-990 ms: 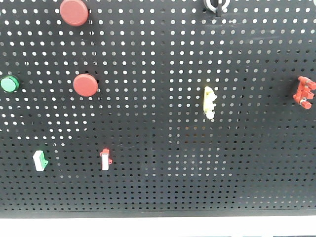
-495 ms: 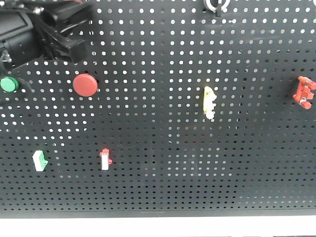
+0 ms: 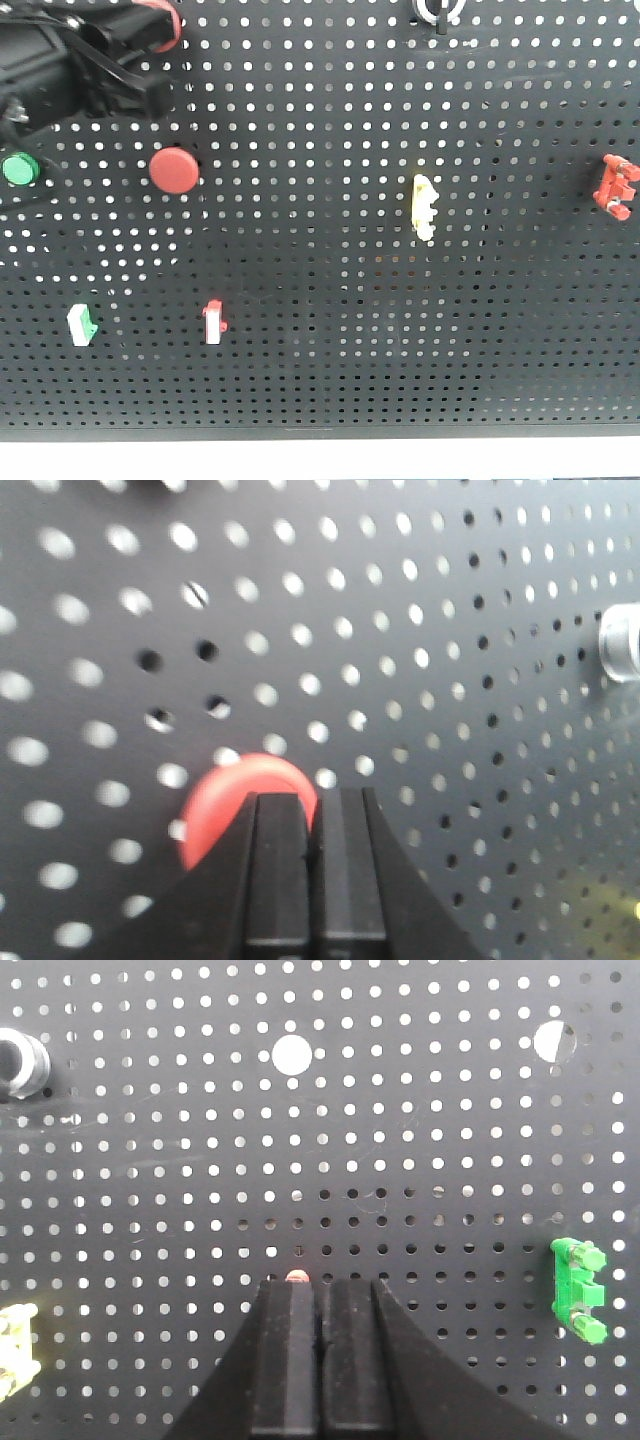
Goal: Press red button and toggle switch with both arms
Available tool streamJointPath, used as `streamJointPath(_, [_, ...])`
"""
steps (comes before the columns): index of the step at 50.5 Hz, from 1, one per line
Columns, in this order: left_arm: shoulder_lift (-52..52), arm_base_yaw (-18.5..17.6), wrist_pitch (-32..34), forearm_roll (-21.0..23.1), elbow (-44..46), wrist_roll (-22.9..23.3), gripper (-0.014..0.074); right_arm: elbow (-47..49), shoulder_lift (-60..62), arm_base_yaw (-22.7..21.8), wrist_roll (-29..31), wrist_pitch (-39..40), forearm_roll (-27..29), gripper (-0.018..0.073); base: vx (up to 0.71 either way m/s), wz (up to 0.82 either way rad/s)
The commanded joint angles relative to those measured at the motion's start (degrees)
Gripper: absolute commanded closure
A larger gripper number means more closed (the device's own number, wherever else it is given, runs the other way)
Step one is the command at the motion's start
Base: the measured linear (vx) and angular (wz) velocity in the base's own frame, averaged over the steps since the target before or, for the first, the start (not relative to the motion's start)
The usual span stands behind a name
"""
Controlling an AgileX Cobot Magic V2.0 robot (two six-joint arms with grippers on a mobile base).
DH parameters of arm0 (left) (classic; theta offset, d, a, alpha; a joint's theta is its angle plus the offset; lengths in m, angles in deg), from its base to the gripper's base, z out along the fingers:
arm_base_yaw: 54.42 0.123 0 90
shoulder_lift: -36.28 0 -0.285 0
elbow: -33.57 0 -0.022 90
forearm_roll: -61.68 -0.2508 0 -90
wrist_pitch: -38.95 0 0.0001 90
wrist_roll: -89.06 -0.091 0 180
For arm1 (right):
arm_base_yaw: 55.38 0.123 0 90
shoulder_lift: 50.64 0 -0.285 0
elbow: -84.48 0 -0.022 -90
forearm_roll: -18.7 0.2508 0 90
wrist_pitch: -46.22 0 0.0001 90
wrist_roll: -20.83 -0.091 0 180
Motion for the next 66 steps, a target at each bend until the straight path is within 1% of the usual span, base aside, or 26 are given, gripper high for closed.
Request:
streamJointPath(1, [-0.4, 0.0, -2.1, 1.4, 1.6, 0.1, 0.0594, 2.1, -0.3, -0.2, 0.3, 4.8, 0.2, 0.0563, 0.0, 0.0])
streamJointPath(8, [-0.9, 0.0, -1.9, 1.5, 1.6, 0.1, 0.0594, 2.1, -0.3, -0.2, 0.3, 4.8, 0.2, 0.0563, 0.0, 0.0])
streamJointPath(15, [2.0, -0.2, 1.8, 1.5, 1.6, 0.1, 0.0594, 2.1, -0.3, -0.2, 0.3, 4.8, 0.2, 0.0563, 0.0, 0.0])
streamJointPath(18, [3.9, -0.2, 2.2, 1.3, 1.6, 0.1, 0.0594, 2.1, -0.3, -0.2, 0.3, 4.8, 0.0, 0.0563, 0.0, 0.0])
streamJointPath(27, [9.8, -0.2, -2.1, 1.0, 0.6, 0.1, 0.0594, 2.1, -0.3, -0.2, 0.3, 4.8, -2.4, 0.0563, 0.0, 0.0])
streamJointPath(33, [14.7, -0.2, -2.9, 1.0, -4.9, 0.1, 0.0594, 2.2, -0.4, -0.2, 0.3, 4.8, -2.8, 0.0563, 0.0, 0.0])
streamJointPath(38, [17.4, -0.2, -2.9, 1.0, -9.7, 0.1, 0.0594, 4.0, -1.3, 0.1, -0.8, 4.8, -7.0, 0.0563, 0.0, 0.0])
streamJointPath(41, [18.8, -0.2, -2.8, 1.0, -12.0, 0.1, 0.0594, 6.8, -2.9, 1.0, -2.9, 4.5, -11.8, 0.0563, 0.0, 0.0])
streamJointPath(47, [20.0, -0.2, -2.5, 1.0, -14.5, 0.1, 0.0594, 14.7, -7.9, 5.4, -8.4, 2.7, -20.9, 0.0563, 0.0, 0.0])
streamJointPath(54, [20.0, -0.2, -2.6, 1.0, -14.6, 0.1, 0.0594, 25.5, -16.4, 11.5, -11.3, -1.3, -29.2, 0.0563, 0.0, 0.0])
streamJointPath(58, [20.0, -0.2, -2.6, 1.0, -14.6, 0.1, 0.0594, 32.1, -21.4, 14.7, -12.2, -4.0, -30.5, 0.0563, 0.0, 0.0])
streamJointPath(66, [20.0, -0.2, -2.6, 1.0, -14.6, 0.1, 0.0594, 42.4, -29.5, 22.4, -12.9, -8.5, -30.4, 0.0563, 0.0, 0.0])
